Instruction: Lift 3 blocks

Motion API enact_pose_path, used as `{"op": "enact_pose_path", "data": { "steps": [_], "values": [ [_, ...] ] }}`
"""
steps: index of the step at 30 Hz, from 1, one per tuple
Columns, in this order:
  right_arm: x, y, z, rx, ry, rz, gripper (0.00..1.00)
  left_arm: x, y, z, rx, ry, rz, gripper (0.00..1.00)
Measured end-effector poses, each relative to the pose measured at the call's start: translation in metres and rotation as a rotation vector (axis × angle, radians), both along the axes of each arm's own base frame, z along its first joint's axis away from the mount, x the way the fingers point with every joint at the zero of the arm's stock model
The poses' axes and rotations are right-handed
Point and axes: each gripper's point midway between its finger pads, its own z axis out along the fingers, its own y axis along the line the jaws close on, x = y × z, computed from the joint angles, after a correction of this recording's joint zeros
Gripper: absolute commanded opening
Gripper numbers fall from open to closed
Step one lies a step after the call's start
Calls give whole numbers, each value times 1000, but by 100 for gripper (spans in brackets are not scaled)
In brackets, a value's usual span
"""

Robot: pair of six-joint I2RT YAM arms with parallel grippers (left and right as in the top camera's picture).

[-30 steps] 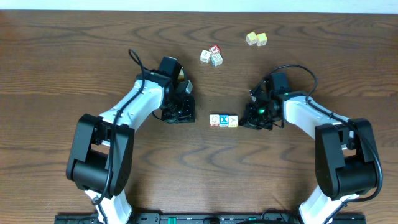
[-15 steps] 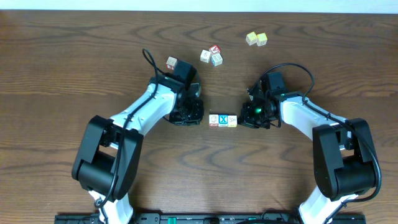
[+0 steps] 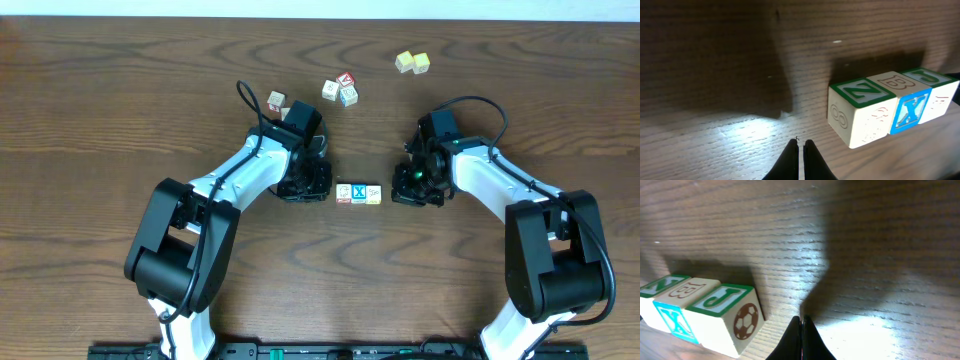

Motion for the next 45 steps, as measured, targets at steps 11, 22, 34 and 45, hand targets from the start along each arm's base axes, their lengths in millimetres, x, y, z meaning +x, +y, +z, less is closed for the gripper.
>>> {"op": "enact_pose_path", "data": {
  "steps": [11, 22, 34, 45],
  "values": [
    [0, 11, 5, 65, -5, 24, 1, 2, -9, 3, -40, -14, -17, 7],
    [2, 21, 7, 79, -34, 65, 1, 3, -10, 3, -42, -20, -19, 7],
    [2, 24, 7, 81, -42, 81, 1, 2, -10, 2, -41, -17, -20, 7],
    [3, 27, 7, 83, -54, 93, 1, -2, -20, 1, -45, -26, -47, 7]
  ]
}}
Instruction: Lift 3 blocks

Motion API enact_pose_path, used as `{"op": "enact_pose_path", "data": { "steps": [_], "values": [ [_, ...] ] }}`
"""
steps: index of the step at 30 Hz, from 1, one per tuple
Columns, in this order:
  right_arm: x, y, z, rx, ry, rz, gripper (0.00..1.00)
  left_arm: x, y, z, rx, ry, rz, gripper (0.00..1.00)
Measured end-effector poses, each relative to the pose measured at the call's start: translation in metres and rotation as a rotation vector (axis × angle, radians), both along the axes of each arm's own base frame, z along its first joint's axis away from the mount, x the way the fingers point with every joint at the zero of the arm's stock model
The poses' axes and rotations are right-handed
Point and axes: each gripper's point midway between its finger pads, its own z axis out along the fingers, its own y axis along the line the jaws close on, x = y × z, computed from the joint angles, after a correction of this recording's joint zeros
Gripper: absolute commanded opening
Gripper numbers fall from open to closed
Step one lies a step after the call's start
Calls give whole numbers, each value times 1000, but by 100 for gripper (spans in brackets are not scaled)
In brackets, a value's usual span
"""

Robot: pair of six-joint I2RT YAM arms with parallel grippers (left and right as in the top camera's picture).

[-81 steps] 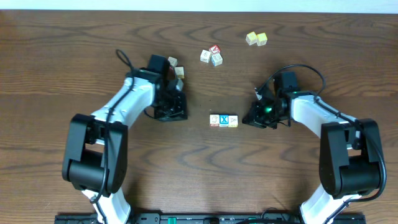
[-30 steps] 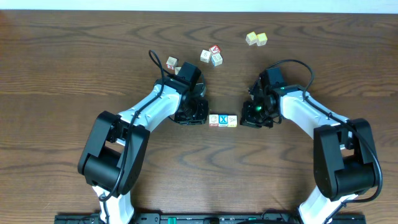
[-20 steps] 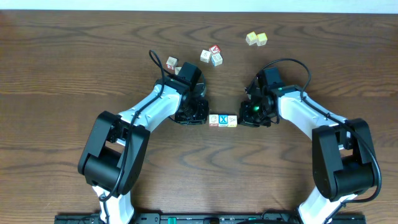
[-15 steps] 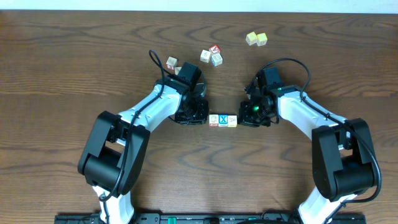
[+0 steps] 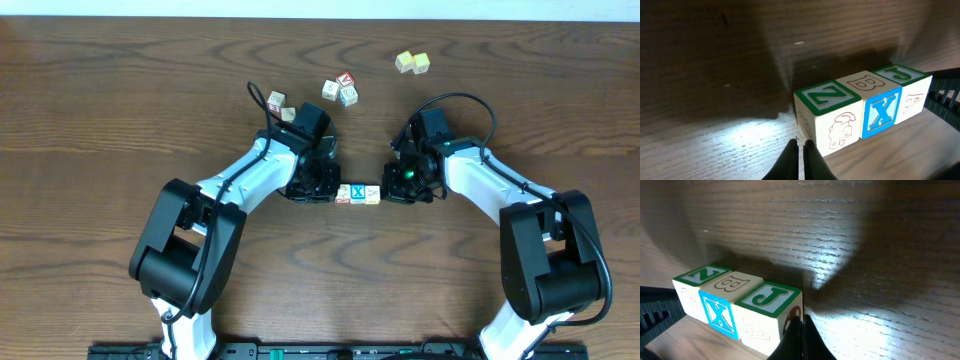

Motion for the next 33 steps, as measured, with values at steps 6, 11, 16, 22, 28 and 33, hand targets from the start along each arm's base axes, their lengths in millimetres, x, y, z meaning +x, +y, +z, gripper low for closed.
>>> {"op": "enact_pose_path", "data": {
  "steps": [6, 11, 16, 22, 28, 33],
  "values": [
    [1, 0, 0, -1, -4, 1, 1, 1, -1, 0, -2, -5, 0, 7],
    [1, 0, 0, -2, -6, 1, 1, 3, -1, 1, -5, -12, 0, 7],
    [4, 1, 1, 3, -19, 2, 1, 4, -1, 0, -4, -17, 1, 7],
    [5, 3, 2, 14, -25, 5, 1, 6, 2, -1, 12, -27, 6, 7],
    [4, 6, 3, 34, -20, 10, 1, 11, 7, -3, 46, -51, 18, 7],
    [2, 6, 3, 34, -12, 11, 1, 18, 12, -5, 84, -71, 59, 7]
  ]
}}
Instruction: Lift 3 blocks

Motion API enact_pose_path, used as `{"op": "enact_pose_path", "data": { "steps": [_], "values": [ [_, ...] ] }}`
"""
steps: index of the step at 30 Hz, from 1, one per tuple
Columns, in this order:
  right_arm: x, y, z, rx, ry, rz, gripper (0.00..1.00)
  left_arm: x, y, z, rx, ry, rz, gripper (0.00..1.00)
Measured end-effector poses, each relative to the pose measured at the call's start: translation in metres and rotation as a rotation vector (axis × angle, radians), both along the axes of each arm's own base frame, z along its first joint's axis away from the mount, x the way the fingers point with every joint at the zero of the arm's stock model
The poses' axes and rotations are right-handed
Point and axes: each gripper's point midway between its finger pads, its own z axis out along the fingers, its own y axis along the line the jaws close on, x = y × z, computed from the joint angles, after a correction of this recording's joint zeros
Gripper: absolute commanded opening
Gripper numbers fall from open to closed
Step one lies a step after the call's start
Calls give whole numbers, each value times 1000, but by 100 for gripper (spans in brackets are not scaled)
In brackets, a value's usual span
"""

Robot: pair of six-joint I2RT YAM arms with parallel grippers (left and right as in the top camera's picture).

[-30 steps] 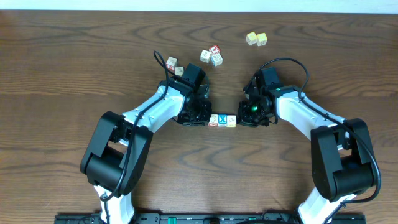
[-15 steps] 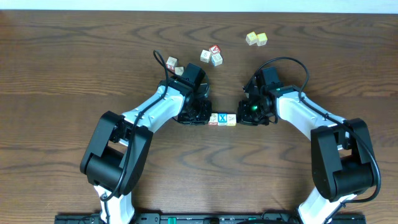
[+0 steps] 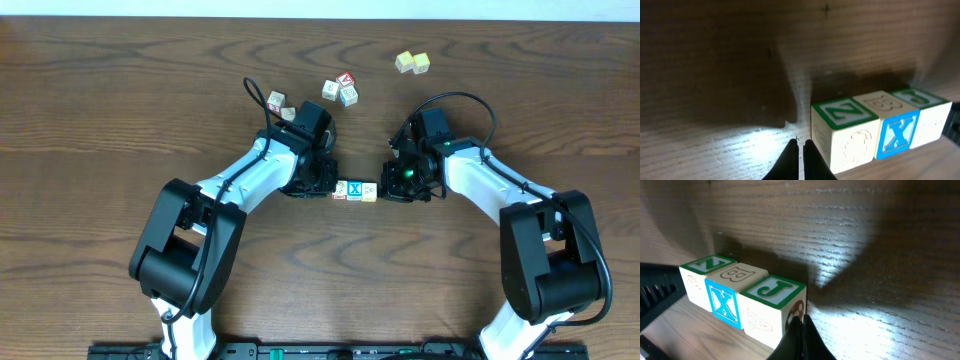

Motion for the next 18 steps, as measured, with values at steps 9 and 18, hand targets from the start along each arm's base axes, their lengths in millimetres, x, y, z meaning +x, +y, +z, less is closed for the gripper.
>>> {"op": "enact_pose_path", "data": {
  "steps": [9, 18],
  "values": [
    [0, 0, 0, 0, 0, 0, 1, 5, 0, 0, 5, -19, 17, 7],
    [4, 1, 1, 2, -19, 0, 1, 5, -7, 3, -35, -17, 7, 7]
  ]
}}
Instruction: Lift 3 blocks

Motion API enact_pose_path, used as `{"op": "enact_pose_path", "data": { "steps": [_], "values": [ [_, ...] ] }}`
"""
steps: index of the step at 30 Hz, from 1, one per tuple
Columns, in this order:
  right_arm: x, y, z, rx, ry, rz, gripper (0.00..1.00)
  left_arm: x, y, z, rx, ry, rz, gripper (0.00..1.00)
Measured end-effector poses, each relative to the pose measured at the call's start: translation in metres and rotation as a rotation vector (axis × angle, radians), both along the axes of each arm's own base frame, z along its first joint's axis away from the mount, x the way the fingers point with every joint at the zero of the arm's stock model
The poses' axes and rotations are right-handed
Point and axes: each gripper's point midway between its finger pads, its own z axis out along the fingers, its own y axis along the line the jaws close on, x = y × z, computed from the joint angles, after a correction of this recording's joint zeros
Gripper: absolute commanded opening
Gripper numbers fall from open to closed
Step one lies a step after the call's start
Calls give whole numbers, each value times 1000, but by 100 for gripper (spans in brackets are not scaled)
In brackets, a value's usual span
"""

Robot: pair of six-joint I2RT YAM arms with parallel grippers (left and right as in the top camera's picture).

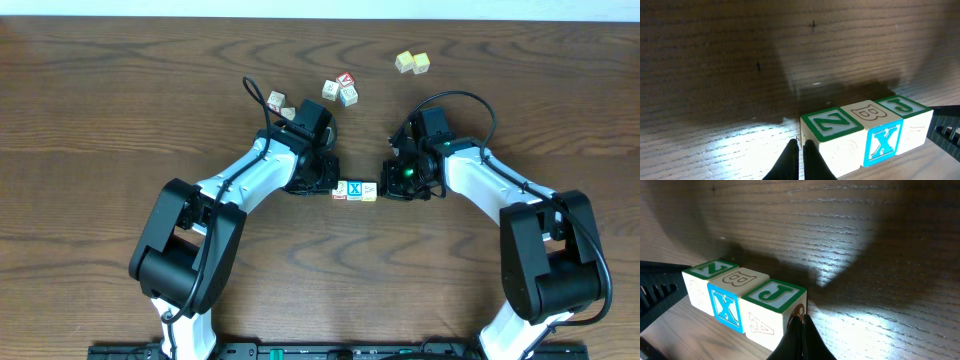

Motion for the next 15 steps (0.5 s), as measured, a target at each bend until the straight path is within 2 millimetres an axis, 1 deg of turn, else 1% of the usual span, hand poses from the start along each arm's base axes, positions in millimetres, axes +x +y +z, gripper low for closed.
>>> {"op": "enact_pose_path", "data": {
  "steps": [9, 15],
  "values": [
    [1, 0, -1, -11, -8, 3, 1, -1, -1, 1, -10, 6, -3, 7],
    [5, 3, 0, -10, -33, 8, 1, 0, 0, 0, -8, 6, 3, 7]
  ]
}}
